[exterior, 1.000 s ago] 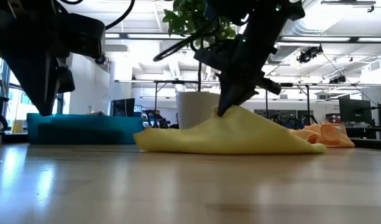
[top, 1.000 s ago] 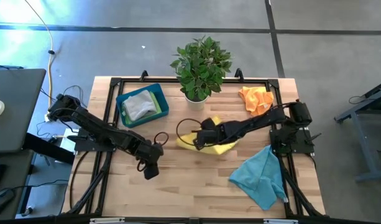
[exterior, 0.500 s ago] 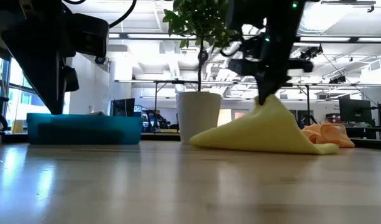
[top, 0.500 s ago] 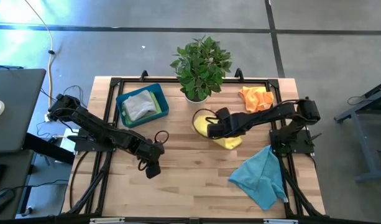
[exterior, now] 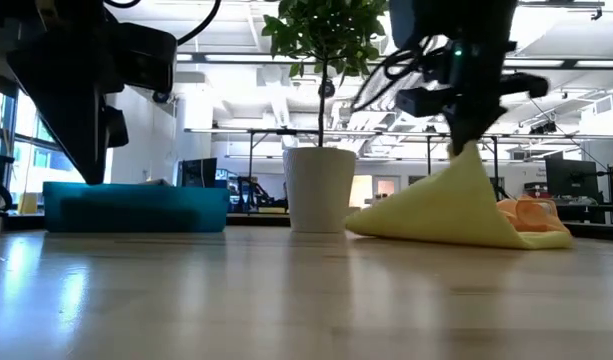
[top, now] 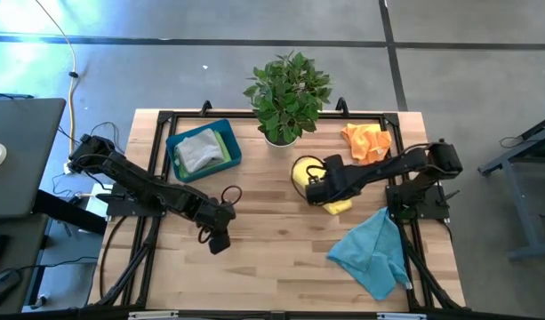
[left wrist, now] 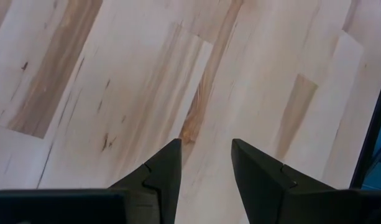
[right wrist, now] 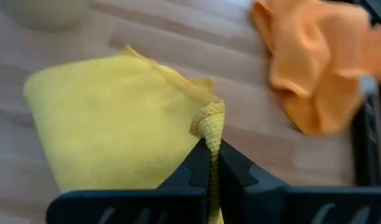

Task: Fold microfiber towels
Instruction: Fold the yellow towel

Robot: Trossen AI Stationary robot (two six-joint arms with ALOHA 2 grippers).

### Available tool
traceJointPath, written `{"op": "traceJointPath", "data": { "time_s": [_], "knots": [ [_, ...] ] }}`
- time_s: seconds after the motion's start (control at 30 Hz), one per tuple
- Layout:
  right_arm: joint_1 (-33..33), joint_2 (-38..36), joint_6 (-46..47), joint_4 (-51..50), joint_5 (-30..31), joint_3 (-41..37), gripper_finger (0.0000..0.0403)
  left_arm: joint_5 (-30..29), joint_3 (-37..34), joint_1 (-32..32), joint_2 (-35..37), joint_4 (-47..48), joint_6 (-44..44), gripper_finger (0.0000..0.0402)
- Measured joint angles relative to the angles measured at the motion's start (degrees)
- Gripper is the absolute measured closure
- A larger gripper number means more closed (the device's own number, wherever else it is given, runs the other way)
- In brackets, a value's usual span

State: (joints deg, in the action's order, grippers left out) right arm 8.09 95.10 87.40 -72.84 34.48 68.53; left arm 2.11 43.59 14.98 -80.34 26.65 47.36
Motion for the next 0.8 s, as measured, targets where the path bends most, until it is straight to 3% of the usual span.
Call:
{"op": "traceJointPath", "data": {
  "time_s": [0.33,0.47,0.6,0.8],
  "knots": [
    [7.50,0.01,17.24,-8.08,-3.28,0.00,0.0402,0.00,0.00,-2.32,0.00,-0.02,-1.21,0.0271],
    [8.91,0.01,17.74,-6.82,-3.00,0.00,0.0402,0.00,-0.02,-3.60,0.00,-1.70,-4.56,0.0271],
    [8.93,0.01,15.41,1.72,-2.51,0.00,0.0402,0.11,0.00,-5.20,0.00,-8.64,-7.96,0.0271],
    [9.53,0.04,6.98,23.81,-0.96,0.00,0.0402,0.24,0.00,-7.57,0.00,-16.41,-8.62,0.0270]
  ]
}}
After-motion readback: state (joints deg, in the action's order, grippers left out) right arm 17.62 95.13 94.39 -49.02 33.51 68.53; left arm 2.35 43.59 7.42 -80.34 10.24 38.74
